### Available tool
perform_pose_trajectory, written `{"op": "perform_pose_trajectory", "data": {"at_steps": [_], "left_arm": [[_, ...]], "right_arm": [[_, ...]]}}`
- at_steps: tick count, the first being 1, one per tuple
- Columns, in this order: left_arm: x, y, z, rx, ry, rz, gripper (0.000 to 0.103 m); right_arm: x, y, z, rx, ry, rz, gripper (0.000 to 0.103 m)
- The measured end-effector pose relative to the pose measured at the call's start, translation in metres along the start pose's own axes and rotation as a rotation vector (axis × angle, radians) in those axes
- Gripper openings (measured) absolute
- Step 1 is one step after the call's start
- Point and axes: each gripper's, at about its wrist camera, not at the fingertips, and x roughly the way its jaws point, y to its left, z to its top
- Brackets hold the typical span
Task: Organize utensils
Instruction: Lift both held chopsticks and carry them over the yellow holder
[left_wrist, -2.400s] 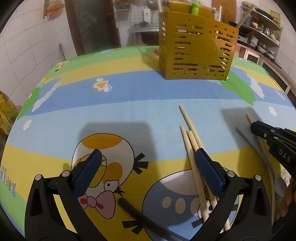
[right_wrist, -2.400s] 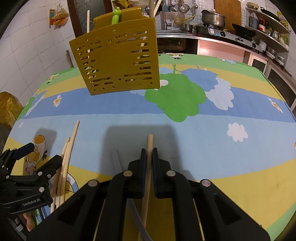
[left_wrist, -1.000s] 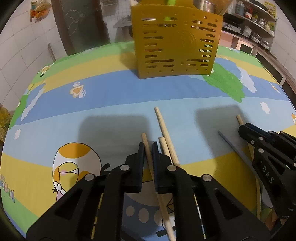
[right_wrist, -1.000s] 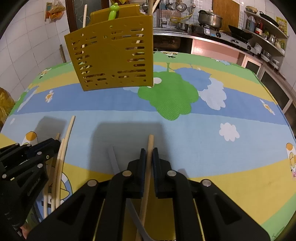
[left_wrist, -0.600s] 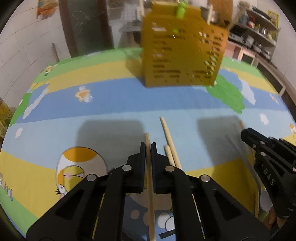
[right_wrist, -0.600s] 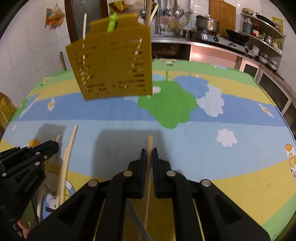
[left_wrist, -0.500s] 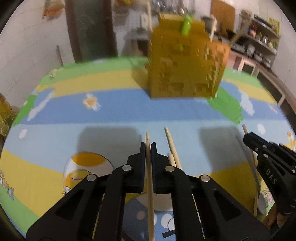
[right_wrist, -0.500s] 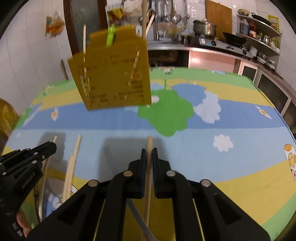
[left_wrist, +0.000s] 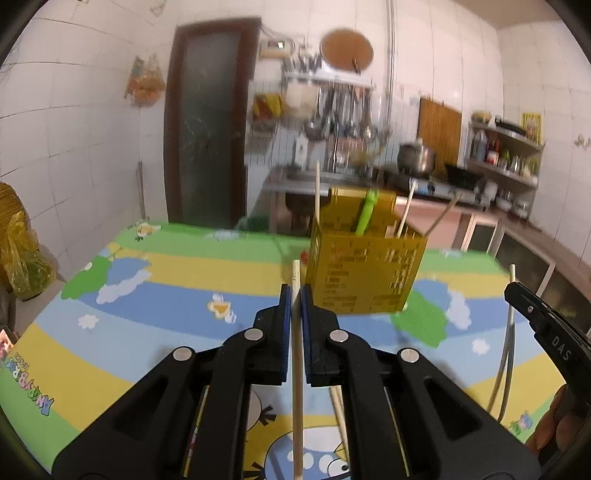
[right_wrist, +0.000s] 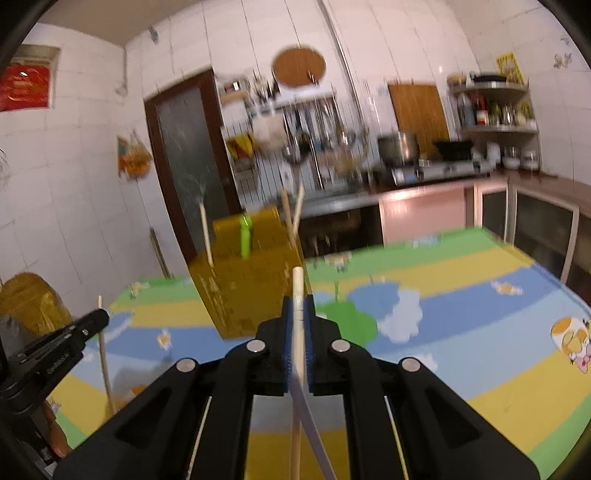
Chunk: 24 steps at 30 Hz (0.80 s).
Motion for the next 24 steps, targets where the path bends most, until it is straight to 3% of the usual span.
{"op": "perform_pose_trajectory", "data": {"at_steps": [6, 12, 18, 24], "left_arm": [[-0.022, 0.001, 0.005, -0.011, -0.108, 0.007, 0.004], [-0.024, -0.001, 0.007, 0.007, -0.125, 0.011, 0.004], [-0.022, 0.001, 0.016, 0.007, -0.113, 0.003, 0.004], [-0.026, -0.006, 0.051, 0.032, -0.162, -0.022, 0.004]], "right_arm": [[-0.023, 0.005, 0.008, -0.022, -0.142, 0.01, 0.006], [-0.031, 0.008, 0.011, -0.048, -0.204, -0.004, 0.006], [-0.026, 0.019, 0.016, -0.093, -0.2, -0.015, 0.006], [-0.034, 0.034, 0.048, -0.157, -0.257, -0.004, 0.006]]}}
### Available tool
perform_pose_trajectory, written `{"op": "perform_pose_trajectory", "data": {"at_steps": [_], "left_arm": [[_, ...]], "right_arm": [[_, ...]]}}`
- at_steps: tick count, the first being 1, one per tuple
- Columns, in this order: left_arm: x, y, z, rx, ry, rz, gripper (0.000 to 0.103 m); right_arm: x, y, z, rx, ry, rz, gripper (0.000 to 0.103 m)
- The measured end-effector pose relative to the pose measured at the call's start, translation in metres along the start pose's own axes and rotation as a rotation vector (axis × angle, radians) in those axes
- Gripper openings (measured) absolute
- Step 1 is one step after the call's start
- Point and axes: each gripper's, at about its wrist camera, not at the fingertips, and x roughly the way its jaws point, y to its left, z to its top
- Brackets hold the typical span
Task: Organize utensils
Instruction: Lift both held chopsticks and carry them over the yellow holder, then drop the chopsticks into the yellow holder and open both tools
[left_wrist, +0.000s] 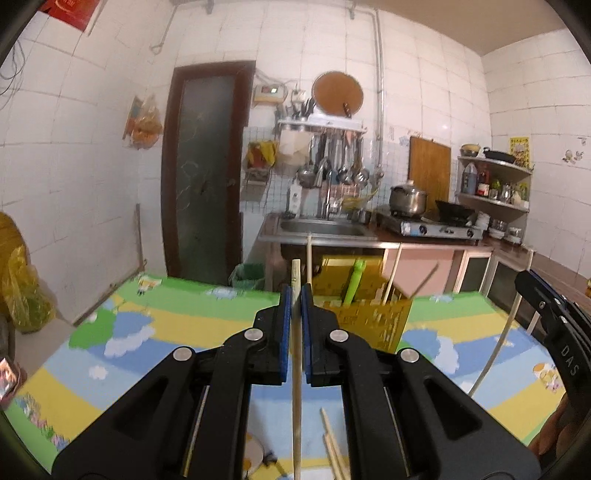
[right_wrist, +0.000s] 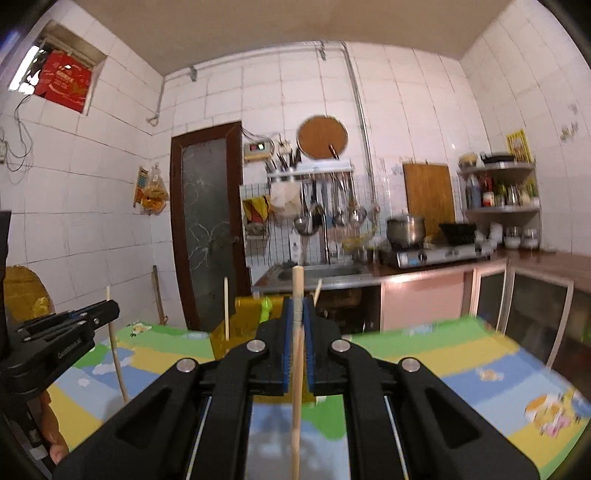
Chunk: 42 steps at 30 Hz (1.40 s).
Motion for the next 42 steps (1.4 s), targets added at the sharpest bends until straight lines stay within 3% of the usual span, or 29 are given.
{"op": "perform_pose_trajectory", "data": {"at_steps": [10, 15, 19, 22, 27, 32, 33, 34, 35, 36, 37, 38, 42], "left_arm": [[0.036, -0.003, 0.11, -0.074, -0.204, -0.041, 0.004], [0.081, -0.023, 0.133, -0.054, -0.251, -0.043, 0.004], [0.136, -0.039, 0.12, -0.027, -0.237, -0.029, 0.004], [0.174, -0.041, 0.101, -0.032, -0.182, -0.027, 0.004], [0.197, -0.04, 0.067, -0.024, -0.129, -0.033, 0.005], [0.204, -0.031, 0.054, -0.029, -0.069, -0.037, 0.006], [0.2, -0.028, 0.055, -0.03, -0.055, -0.03, 0.015], [0.196, -0.024, 0.056, -0.035, -0.043, -0.027, 0.035], [0.19, -0.02, 0.057, -0.041, -0.038, -0.025, 0.046], [0.179, -0.014, 0.06, -0.056, -0.047, -0.012, 0.062], [0.171, -0.011, 0.062, -0.061, -0.053, -0.001, 0.073], [0.164, -0.008, 0.064, -0.061, -0.054, 0.005, 0.077], [0.124, 0.006, 0.067, -0.051, -0.031, 0.036, 0.097]], "right_arm": [[0.055, 0.008, 0.085, -0.012, -0.143, 0.019, 0.006], [0.101, 0.007, 0.106, -0.019, -0.18, 0.018, 0.006], [0.136, 0.004, 0.095, -0.009, -0.157, 0.032, 0.006], [0.159, 0.001, 0.077, -0.001, -0.121, 0.043, 0.006], [0.181, -0.003, 0.046, -0.003, -0.056, 0.044, 0.006], [0.182, -0.006, 0.029, -0.006, 0.007, 0.042, 0.007], [0.181, -0.006, 0.027, -0.013, 0.019, 0.033, 0.007], [0.18, -0.006, 0.027, -0.022, 0.036, 0.023, 0.007], [0.178, -0.006, 0.028, -0.031, 0.061, 0.006, 0.008], [0.177, -0.007, 0.028, -0.037, 0.088, -0.011, 0.021], [0.176, -0.008, 0.029, -0.034, 0.103, -0.019, 0.057], [0.17, -0.012, 0.03, -0.019, 0.105, -0.03, 0.075], [0.148, -0.02, 0.036, -0.035, 0.115, -0.083, 0.075]]}}
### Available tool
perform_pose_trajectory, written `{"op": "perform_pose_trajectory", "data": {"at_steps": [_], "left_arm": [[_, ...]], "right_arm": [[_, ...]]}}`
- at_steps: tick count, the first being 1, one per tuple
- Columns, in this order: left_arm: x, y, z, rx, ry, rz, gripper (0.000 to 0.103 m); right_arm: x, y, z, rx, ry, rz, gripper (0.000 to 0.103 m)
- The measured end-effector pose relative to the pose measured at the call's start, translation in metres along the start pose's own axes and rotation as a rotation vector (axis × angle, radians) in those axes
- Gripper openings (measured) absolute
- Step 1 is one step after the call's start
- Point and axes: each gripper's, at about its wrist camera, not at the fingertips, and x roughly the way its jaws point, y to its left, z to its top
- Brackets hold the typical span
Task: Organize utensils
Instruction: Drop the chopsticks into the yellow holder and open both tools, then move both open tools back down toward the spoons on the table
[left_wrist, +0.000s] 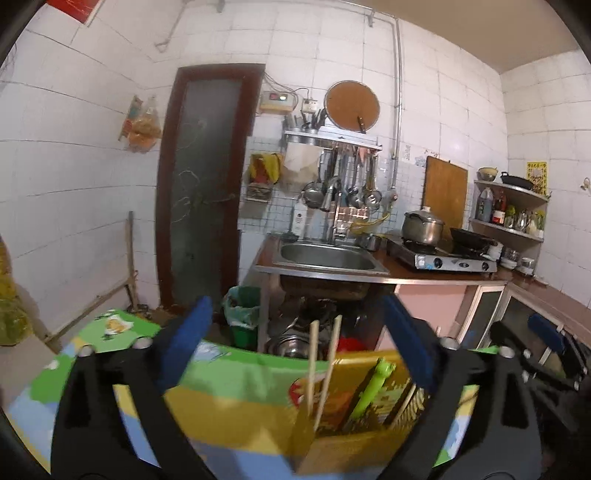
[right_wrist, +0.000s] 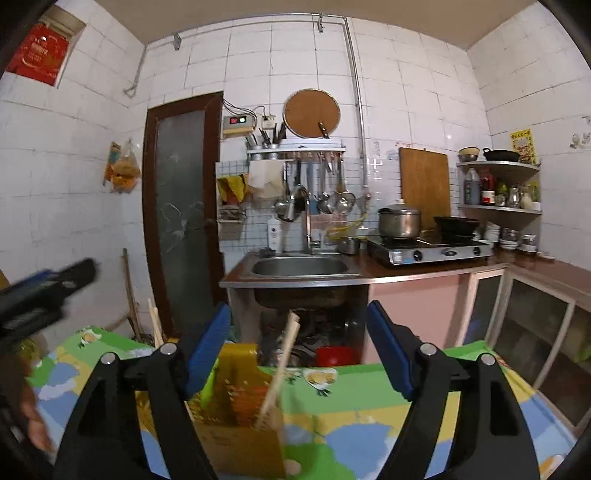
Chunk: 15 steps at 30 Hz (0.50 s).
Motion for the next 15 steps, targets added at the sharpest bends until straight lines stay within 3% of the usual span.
{"op": "perform_pose_trajectory", "data": {"at_steps": [4, 8, 15], "left_arm": [[-0.037, 0.012, -0.005, 0.018, 0.033, 0.012, 0.098], [-0.061, 0.024, -0.025, -0.003, 0.118, 0.02, 0.098], [-0.085, 0.025, -0.082, 0.059, 0.227, 0.062, 0.098]], "right_arm": [[-0.026, -0.009, -0.002, -0.007, 0.034, -0.008, 0.076], [-0.048, -0.019, -0.02, 0.029, 0.117, 0.002, 0.078], [-0.076, -0.023, -0.083, 0.051, 0.25, 0.014, 0.079]]}}
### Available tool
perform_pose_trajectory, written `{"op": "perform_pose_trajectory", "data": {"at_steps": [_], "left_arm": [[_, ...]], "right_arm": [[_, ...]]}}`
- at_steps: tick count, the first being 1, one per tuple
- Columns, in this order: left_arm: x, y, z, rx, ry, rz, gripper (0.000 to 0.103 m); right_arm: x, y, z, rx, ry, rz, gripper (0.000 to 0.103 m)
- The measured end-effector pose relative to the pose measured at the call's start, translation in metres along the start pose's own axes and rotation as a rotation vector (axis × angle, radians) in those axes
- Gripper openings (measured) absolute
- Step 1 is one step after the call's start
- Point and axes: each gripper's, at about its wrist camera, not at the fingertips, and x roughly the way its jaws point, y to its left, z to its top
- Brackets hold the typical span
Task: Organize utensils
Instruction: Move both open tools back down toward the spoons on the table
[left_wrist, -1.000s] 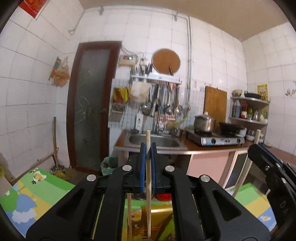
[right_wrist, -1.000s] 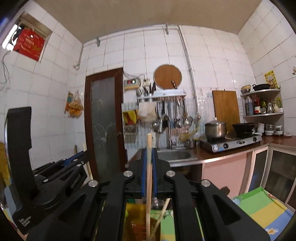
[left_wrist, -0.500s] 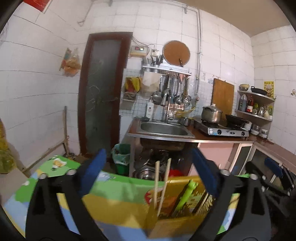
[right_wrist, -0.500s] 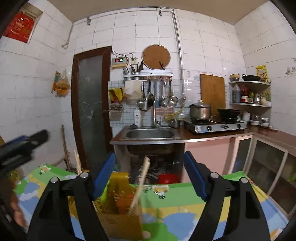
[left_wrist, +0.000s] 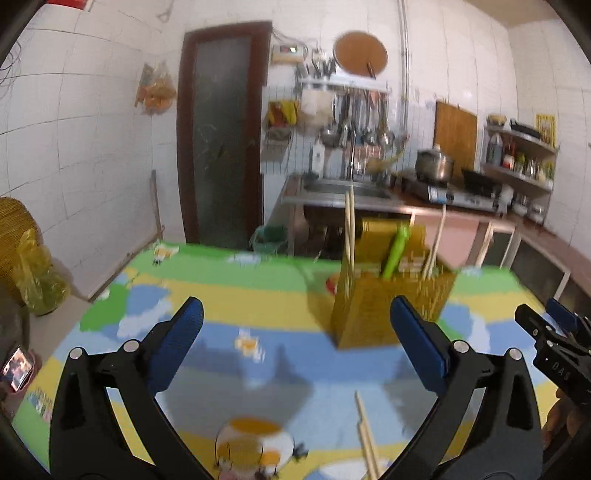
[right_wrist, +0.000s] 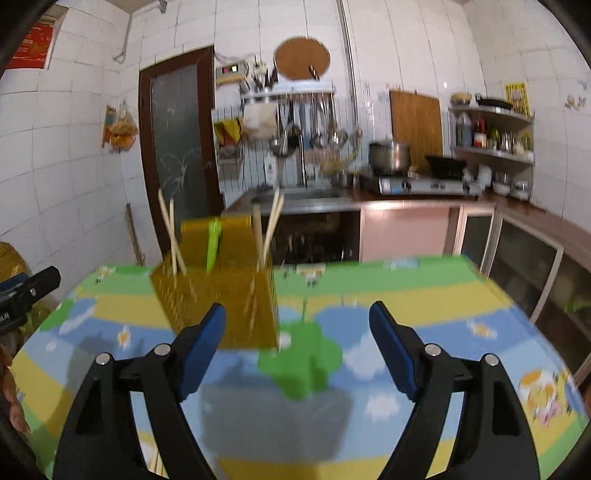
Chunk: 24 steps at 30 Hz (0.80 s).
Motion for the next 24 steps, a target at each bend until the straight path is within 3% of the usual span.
{"op": "perform_pose_trajectory", "data": {"at_steps": [10, 17, 24], "left_arm": [[0.002, 0.004, -0.066, 0.005, 0.112, 0.042, 0.098], [0.011, 0.013, -0.084, 0.015, 0.168, 0.1, 0.098], [0.021, 0.026, -0.094, -0.006, 0.251, 0.137, 0.098]], "right_arm": [[0.003, 0.001, -0.063, 0.0, 0.075, 0.02, 0.079], [0.007, 0.005, -0.073, -0.033, 0.11, 0.026, 0.079], [0.018, 0.009, -0.082, -0.06, 0.2, 0.064, 0.079]]}}
